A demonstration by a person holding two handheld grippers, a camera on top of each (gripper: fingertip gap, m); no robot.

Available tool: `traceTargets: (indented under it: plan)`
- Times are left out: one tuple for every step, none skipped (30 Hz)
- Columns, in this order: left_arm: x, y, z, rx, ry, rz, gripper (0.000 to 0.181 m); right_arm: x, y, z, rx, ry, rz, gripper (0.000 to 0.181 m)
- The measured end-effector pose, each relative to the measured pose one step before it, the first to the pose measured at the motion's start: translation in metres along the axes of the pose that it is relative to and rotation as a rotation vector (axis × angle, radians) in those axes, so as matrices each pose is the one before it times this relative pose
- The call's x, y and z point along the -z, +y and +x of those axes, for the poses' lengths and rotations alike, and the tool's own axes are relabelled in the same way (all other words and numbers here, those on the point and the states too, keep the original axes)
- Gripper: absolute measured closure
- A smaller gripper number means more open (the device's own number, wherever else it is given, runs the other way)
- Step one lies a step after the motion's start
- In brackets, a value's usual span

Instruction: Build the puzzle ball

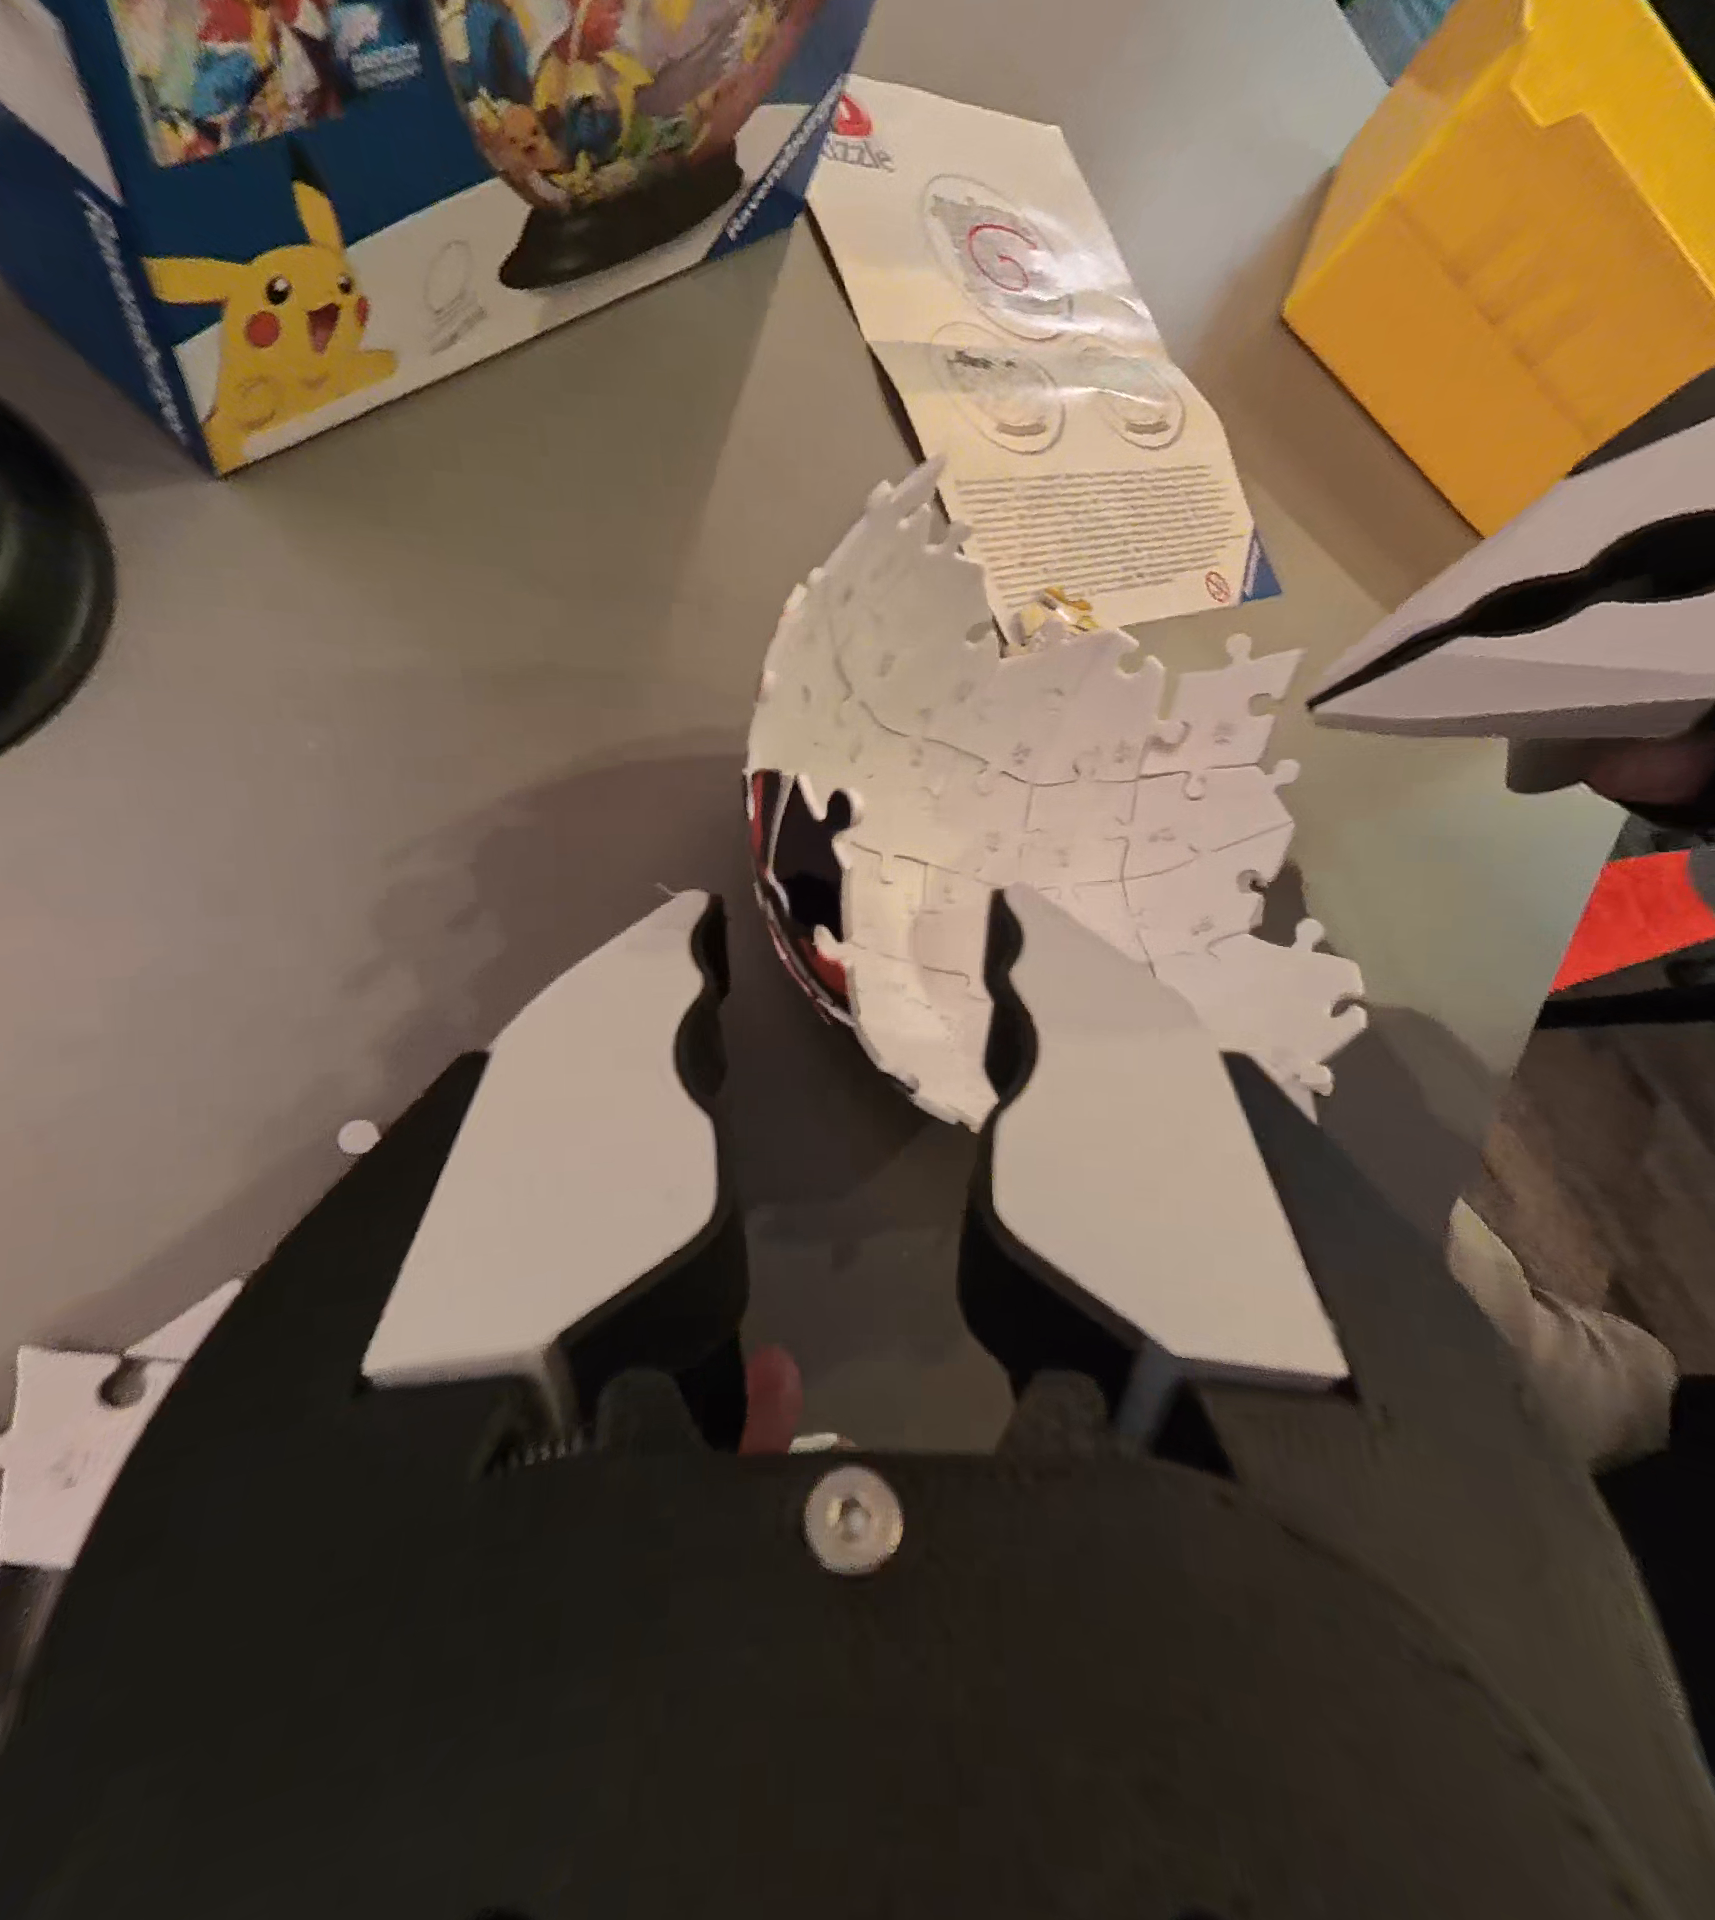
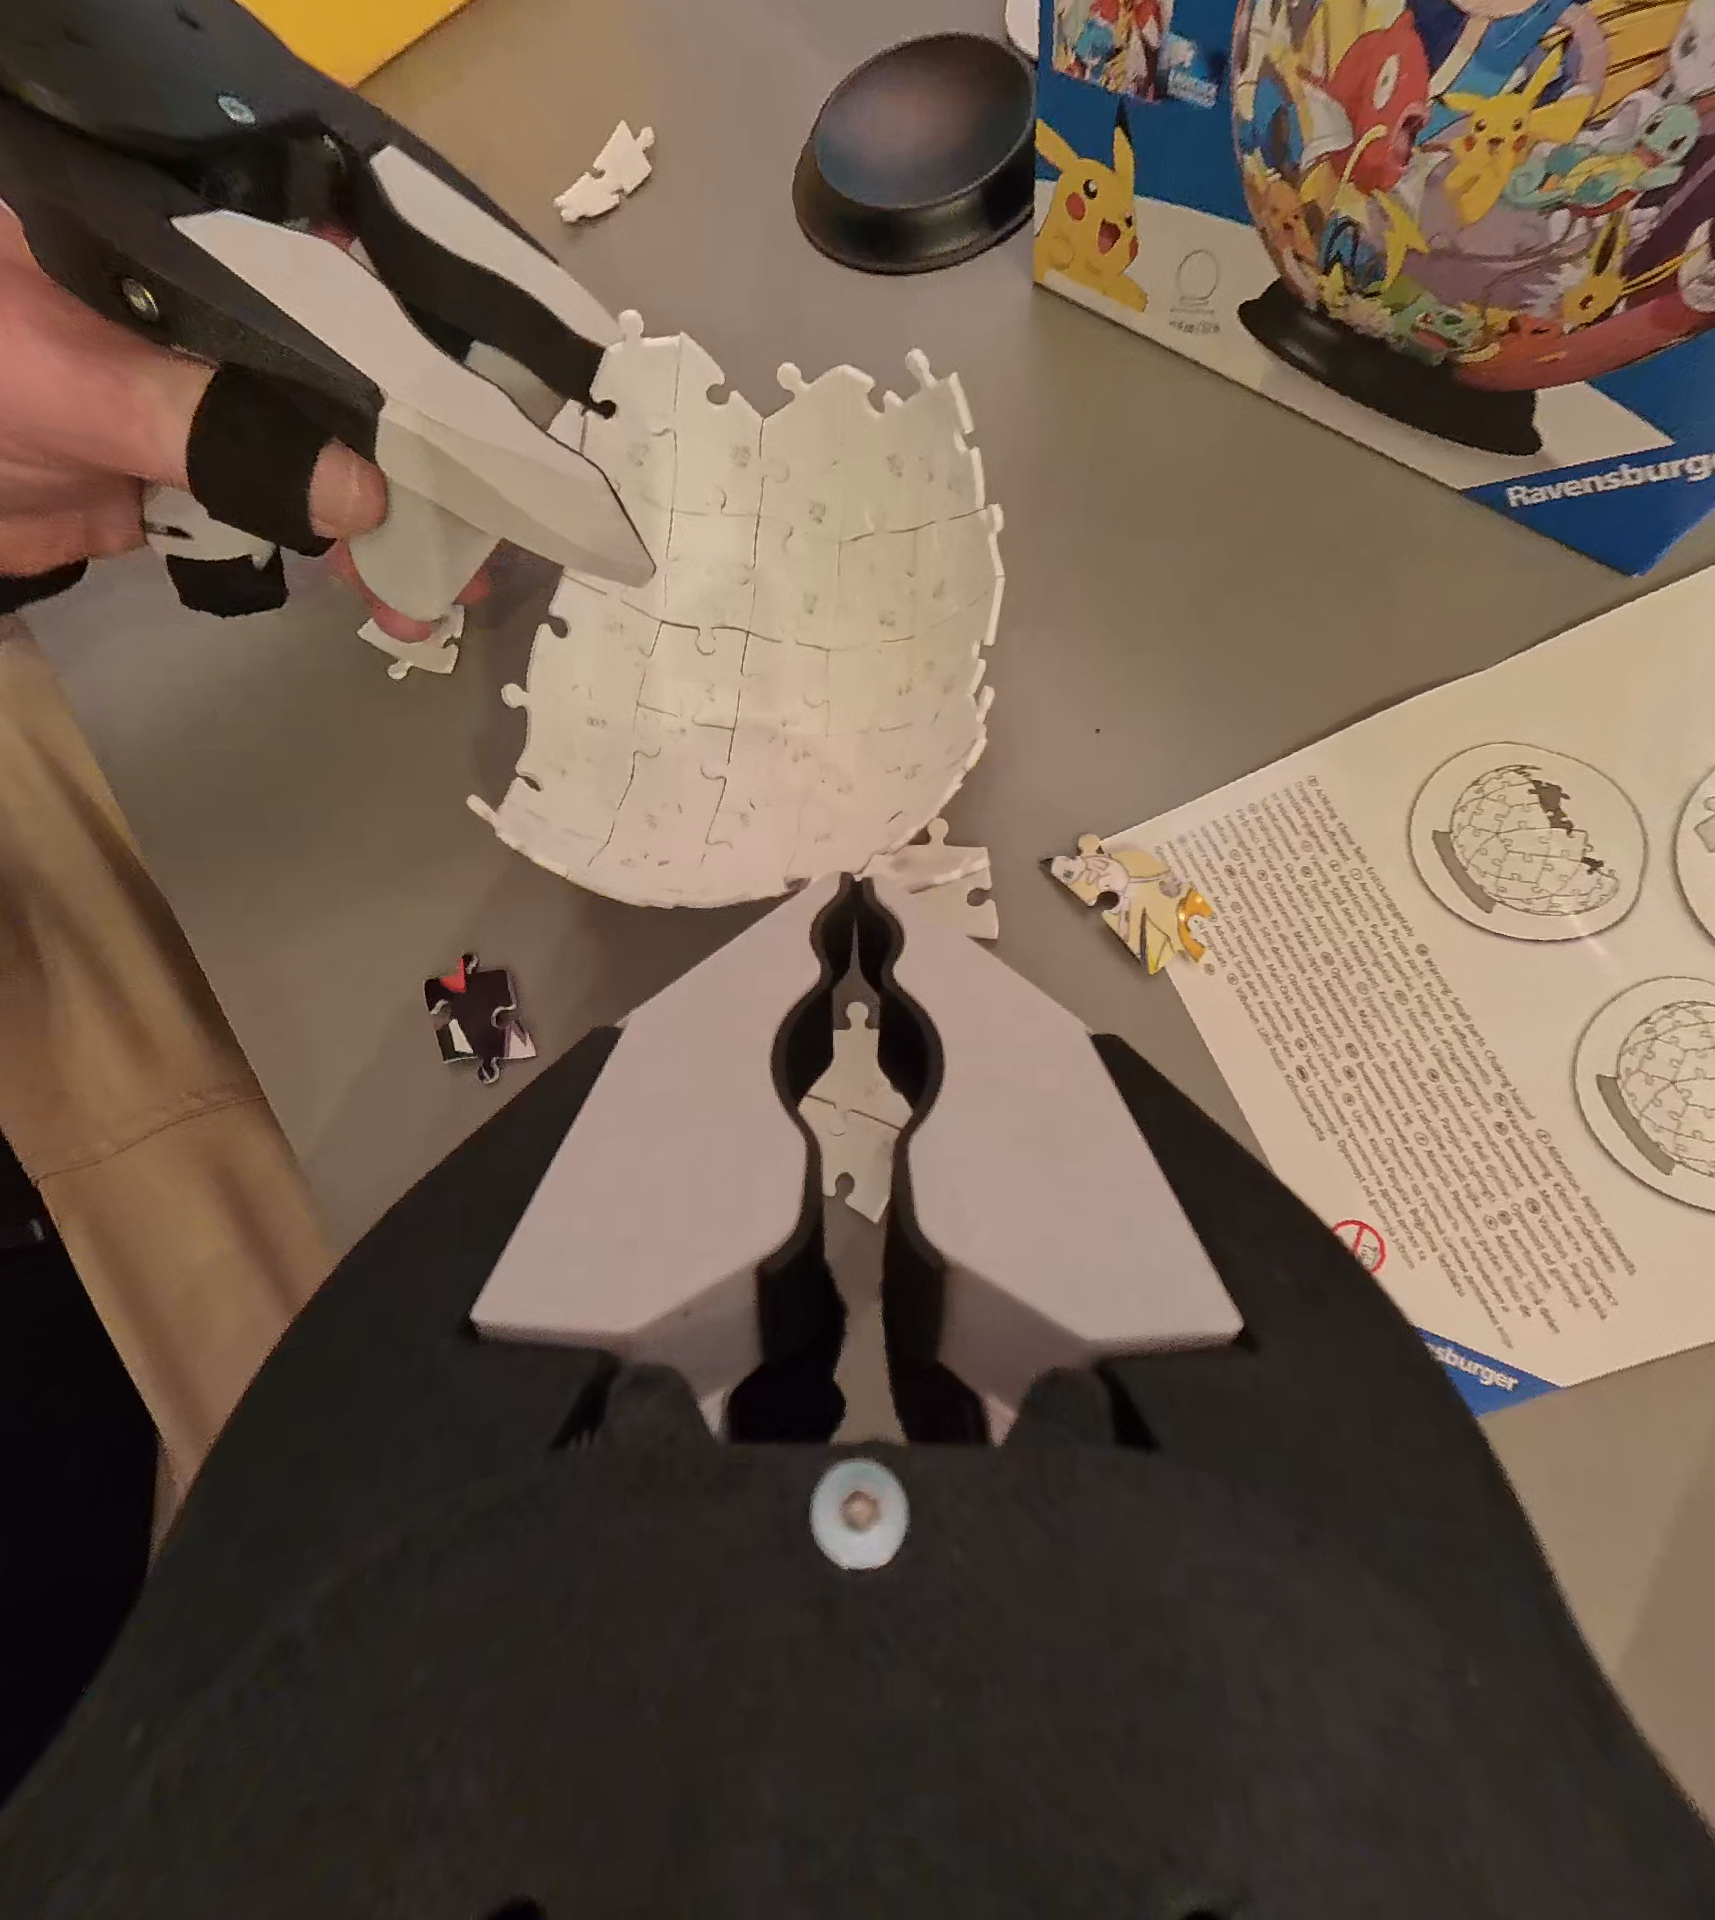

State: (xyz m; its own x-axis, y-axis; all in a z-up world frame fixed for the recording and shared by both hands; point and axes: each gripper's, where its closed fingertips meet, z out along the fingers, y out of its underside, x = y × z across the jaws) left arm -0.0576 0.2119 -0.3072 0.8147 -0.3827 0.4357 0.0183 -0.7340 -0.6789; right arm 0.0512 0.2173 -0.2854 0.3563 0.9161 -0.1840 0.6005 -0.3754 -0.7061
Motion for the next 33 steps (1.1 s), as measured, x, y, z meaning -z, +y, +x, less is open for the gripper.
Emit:
traceTargets:
  plan:
    - [-0.00048, -0.00113, -0.0026, 0.0039, -0.0232, 0.0049, 0.141, 0.00122, -0.00059, 0.0013, -0.0038, 0.0023, 0.0063, 0.181]
    - [-0.00145, 0.0003, -0.00257, -0.0022, -0.021, -0.0058, 0.146, 0.00102, 0.00018, 0.00096, -0.0029, 0.0012, 0.0015, 0.181]
    - [-0.002, 0.00087, -0.00082, -0.0015, -0.0099, -0.0086, 0.15, 0.00075, 0.00048, 0.00137, -0.0014, 0.0044, -0.0018, 0.181]
    - [-0.0017, -0.00033, -0.00027, -0.0025, -0.0088, -0.0003, 0.156, 0.00075, 0.00052, 0.00122, 0.0007, 0.0048, -0.001, 0.181]
    - [-0.00104, -0.00159, -0.0016, -0.0094, -0.022, 0.0081, 0.163, 0.00089, 0.00023, 0.00057, -0.0008, 0.0013, 0.0013, 0.181]
    - [-0.00102, -0.00116, -0.0018, -0.0157, -0.0216, 0.0045, 0.168, 0.00085, -0.00005, 0.00046, -0.002, 0.0013, 0.0027, 0.181]
    - [-0.00102, -0.00051, -0.00103, -0.0081, -0.0152, -0.0017, 0.17, 0.00088, 0.00025, 0.00048, -0.0007, 0.0022, -0.0004, 0.181]
    - [-0.00048, -0.00111, -0.00055, -0.0107, -0.0111, 0.0002, 0.173, 0.00068, 0.00028, 0.00047, 0.0001, 0.0014, 0.0004, 0.181]
    - [0.00016, -0.00104, -0.00187, -0.0242, -0.0228, -0.0008, 0.177, 0.00062, 0.00008, 0.00067, -0.0023, 0.0005, 0.0024, 0.181]
    - [0.00067, -0.00152, -0.00224, -0.0342, -0.0272, 0.0035, 0.179, 0.00048, 0.00049, 0.00131, -0.0022, 0.003, -0.0002, 0.181]
    - [0.00131, -0.00174, -0.00271, -0.0244, -0.0239, 0.0033, 0.179, 0.00014, 0.00101, 0.0018, -0.0013, 0.0052, -0.0025, 0.181]
    - [0.00164, -0.00189, -0.00322, -0.0176, -0.0231, 0.0044, 0.179, 0.0, 0.00078, 0.0017, -0.0026, 0.0033, -0.0001, 0.181]
    - [0.00187, -0.0023, -0.00434, -0.0225, -0.0295, 0.0065, 0.179, -0.00053, 0.001, 0.00116, -0.0048, -0.0007, -0.001, 0.181]
    - [0.00213, -0.00217, -0.00463, -0.0307, -0.0325, 0.0046, 0.179, -0.00119, 0.00183, 0.00045, -0.0022, -0.0022, -0.0074, 0.181]
    - [0.00201, -0.00245, -0.00503, -0.0279, -0.0339, 0.0051, 0.179, -0.00147, 0.00176, -0.00073, 0.0015, -0.005, -0.0087, 0.181]
    - [0.00186, -0.00263, -0.00411, -0.0184, -0.0238, 0.0069, 0.179, -0.00154, 0.00084, -0.00245, 0.0047, -0.0117, -0.005, 0.181]
    - [0.00169, -0.00248, -0.00422, -0.0197, -0.023, 0.0062, 0.179, -0.00154, -0.00071, -0.00279, 0.0093, -0.0079, 0.0014, 0.181]
    - [0.0016, -0.00181, -0.00551, -0.0315, -0.034, -0.0007, 0.179, -0.0025, 0.00053, -0.00331, 0.0087, -0.0086, -0.0101, 0.181]
    - [0.0016, -0.00209, -0.00586, -0.0346, -0.0383, 0.0032, 0.179, -0.00339, 0.00111, -0.00287, 0.0052, -0.0047, -0.0138, 0.18]
    - [0.00144, -0.00238, -0.00424, -0.0282, -0.0292, 0.0051, 0.179, -0.00444, 0.00141, -0.00262, -0.0018, -0.0062, -0.0133, 0.179]
    - [0.0015, -0.00209, -0.00308, -0.035, -0.0284, 0.0017, 0.179, -0.0052, 0.00186, -0.00338, -0.0052, -0.015, -0.0164, 0.177]
    - [0.00092, -0.00155, -0.00153, -0.0476, -0.0266, -0.0053, 0.179, -0.00518, 0.0011, -0.00321, -0.0023, -0.0146, -0.0116, 0.176]
    - [0.00058, -0.00175, -0.00102, -0.0498, -0.0279, -0.005, 0.179, -0.00496, -0.00046, -0.00303, 0.0033, -0.01, -0.005, 0.175]
    - [0.00071, -0.00229, -0.00043, -0.0386, -0.0225, 0.0001, 0.179, -0.0051, 0.0, -0.00346, 0.0105, -0.0107, -0.0103, 0.173]
    - [0.00077, -0.00258, -0.00058, -0.0331, -0.0221, 0.0021, 0.179, -0.00489, -0.0003, -0.00217, 0.0185, -0.0025, -0.0101, 0.172]
    - [0.00064, -0.00219, -0.00047, -0.0427, -0.0262, -0.0017, 0.179, -0.00417, -0.00141, -0.0002, 0.0255, 0.0103, -0.0046, 0.174]
    - [0.00037, -0.002, 0.00022, -0.0476, -0.0255, -0.002, 0.179, -0.00374, -0.00148, -0.00019, 0.0229, 0.0073, -0.0057, 0.176]
    - [0.00042, -0.00234, 0.00124, -0.0325, -0.0154, 0.0024, 0.179, -0.00282, -0.00418, -0.00043, 0.0185, 0.0036, 0.0116, 0.178]
    - [0.00089, -0.00293, 0.00121, -0.0236, -0.0128, 0.0065, 0.179, -0.00197, -0.00604, 0.00017, 0.0162, 0.0069, 0.0258, 0.181]
    - [0.00103, -0.00254, 0.00096, -0.0326, -0.0167, 0.002, 0.179, -0.00292, -0.00202, 0.00086, 0.0128, 0.0072, -0.0004, 0.181]
    - [0.00089, -0.00227, 0.00096, -0.0288, -0.0147, 0.0004, 0.179, -0.00328, 0.00126, 0.00273, 0.0101, 0.0123, -0.0187, 0.181]
    - [0.00116, -0.00282, 0.00097, -0.0193, -0.0098, 0.005, 0.179, -0.0032, 0.00029, 0.00111, 0.0039, -0.0009, -0.0042, 0.181]
    - [0.00104, -0.00236, 0.0007, -0.022, -0.0121, 0.0006, 0.179, -0.00348, 0.00057, -0.0025, -0.0051, -0.0237, -0.0031, 0.181]
